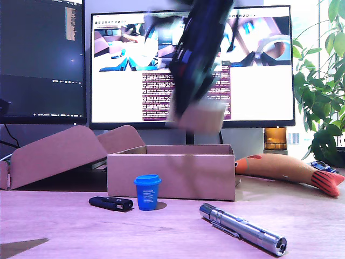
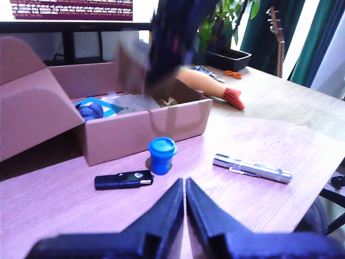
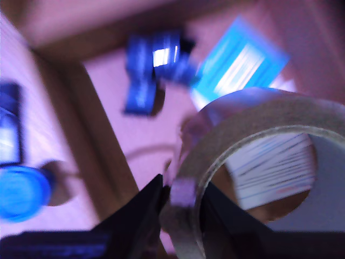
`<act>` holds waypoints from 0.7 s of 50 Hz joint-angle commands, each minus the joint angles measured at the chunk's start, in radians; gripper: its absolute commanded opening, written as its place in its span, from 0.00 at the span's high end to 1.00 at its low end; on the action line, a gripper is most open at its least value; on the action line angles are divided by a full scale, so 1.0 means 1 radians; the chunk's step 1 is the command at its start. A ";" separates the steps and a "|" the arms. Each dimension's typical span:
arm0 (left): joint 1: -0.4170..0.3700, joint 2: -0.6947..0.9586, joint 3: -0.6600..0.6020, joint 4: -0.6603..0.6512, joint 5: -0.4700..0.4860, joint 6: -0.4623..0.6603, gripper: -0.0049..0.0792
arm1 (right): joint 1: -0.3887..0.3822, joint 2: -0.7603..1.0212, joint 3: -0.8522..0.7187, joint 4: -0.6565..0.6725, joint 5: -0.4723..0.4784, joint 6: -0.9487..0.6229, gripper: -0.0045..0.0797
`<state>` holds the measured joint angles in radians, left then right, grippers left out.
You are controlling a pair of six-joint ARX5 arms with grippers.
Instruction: Pick up the tape roll and place it inside the cardboard box
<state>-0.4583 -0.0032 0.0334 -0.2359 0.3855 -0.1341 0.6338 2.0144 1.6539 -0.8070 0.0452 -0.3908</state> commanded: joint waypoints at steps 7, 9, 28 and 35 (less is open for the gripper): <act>0.000 -0.010 -0.016 -0.005 -0.002 0.004 0.96 | -0.001 0.007 0.007 0.029 -0.001 -0.002 0.96; 0.000 -0.010 -0.016 -0.005 -0.002 0.004 0.96 | -0.001 0.008 0.007 0.032 -0.025 -0.002 0.96; 0.000 -0.010 -0.016 -0.004 -0.002 0.004 0.96 | 0.001 0.008 0.007 0.032 -0.068 -0.002 0.56; 0.000 -0.010 -0.016 -0.004 -0.002 0.004 0.96 | 0.001 0.008 0.007 0.031 -0.068 -0.001 0.55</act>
<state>-0.4583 -0.0032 0.0334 -0.2436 0.3840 -0.1337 0.6304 2.0384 1.6539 -0.7818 -0.0185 -0.3912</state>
